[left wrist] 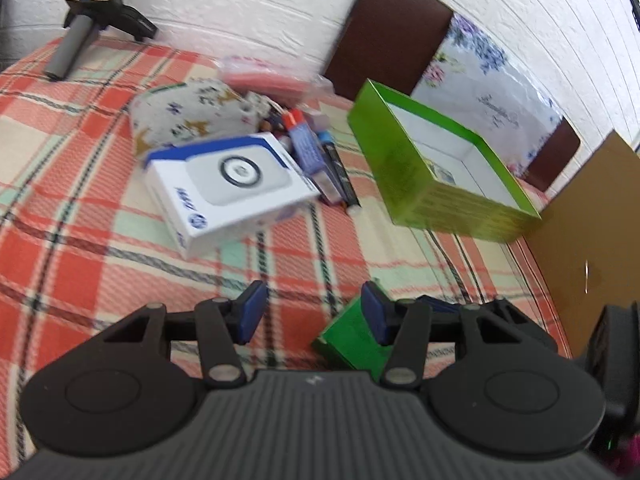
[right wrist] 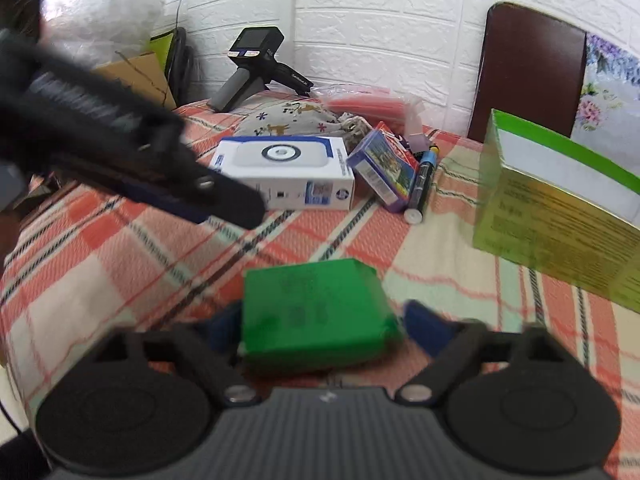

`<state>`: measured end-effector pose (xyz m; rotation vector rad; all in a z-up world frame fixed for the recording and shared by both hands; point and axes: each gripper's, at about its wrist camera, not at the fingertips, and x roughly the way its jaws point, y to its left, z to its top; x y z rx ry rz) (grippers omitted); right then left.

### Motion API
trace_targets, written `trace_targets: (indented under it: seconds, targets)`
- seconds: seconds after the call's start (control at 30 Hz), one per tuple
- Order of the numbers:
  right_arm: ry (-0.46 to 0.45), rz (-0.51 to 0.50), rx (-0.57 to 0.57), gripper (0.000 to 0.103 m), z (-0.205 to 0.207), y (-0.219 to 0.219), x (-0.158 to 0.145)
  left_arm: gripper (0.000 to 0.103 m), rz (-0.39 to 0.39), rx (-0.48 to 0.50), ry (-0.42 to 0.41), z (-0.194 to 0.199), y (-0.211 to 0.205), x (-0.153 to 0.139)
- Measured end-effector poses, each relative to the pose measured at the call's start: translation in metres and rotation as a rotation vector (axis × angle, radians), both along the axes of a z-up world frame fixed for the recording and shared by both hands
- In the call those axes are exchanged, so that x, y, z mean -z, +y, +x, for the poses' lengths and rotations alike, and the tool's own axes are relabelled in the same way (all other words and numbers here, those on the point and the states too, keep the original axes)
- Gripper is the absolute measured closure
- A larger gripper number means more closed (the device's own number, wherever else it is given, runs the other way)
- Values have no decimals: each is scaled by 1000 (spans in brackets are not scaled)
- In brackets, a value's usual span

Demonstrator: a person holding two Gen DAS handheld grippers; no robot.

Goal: Organize objects
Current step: 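Carry the green box into the green tray and open the right gripper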

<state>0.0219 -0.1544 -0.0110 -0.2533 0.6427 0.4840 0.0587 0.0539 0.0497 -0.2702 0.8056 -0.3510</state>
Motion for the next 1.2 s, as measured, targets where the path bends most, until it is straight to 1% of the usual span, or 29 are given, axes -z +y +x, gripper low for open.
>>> trace_targets:
  seconds: [0.13,0.2,0.27,0.3,0.33,0.37,0.4,0.43,0.47,0.53,0.63,0.77,0.87,1.03,1.1,1.2]
  targets:
    - [-15,-9,-4,0,-9,-8,-1,48,22,25,46,-3,-14,6]
    - [2,9,5,0,-6,-11,-1,42,37,21,67,-5,-17,10]
    - [24,27,5,2,-3,-13,1,42,39,18,108,-4,-20,16]
    - [36,41,-8,8,-3,-14,3,43,28,21,132,-4,-21,19]
    - [34,52,-25,14,-3,-14,2,43,26,15,136,-6,-24,21]
    - [27,59,-46,34,-7,-13,1,44,45,14,128,-6,-29,21]
    - [16,56,-57,40,-9,-11,0,55,49,29,121,-6,-35,19]
    - [6,52,-50,40,-11,-10,1,57,29,45,130,-3,-39,18]
    - [2,62,-36,40,-11,-13,1,57,38,37,134,-1,-43,15]
    - [1,101,11,41,-8,-23,-3,59,52,57,116,4,-55,8]
    - [-71,140,79,41,-4,-46,-18,60,61,116,43,12,-78,-11]
    - [-184,129,177,40,14,-77,-37,60,92,192,-36,34,-126,-37]
    - [-223,144,261,40,38,-109,-49,60,105,241,-97,57,-166,-50]
    - [-266,156,377,40,82,-159,-57,60,126,297,-164,92,-227,-60]
    - [-270,154,412,40,96,-175,-56,60,136,308,-175,106,-247,-59]
    - [-253,141,467,38,118,-194,-47,60,152,322,-169,126,-270,-49]
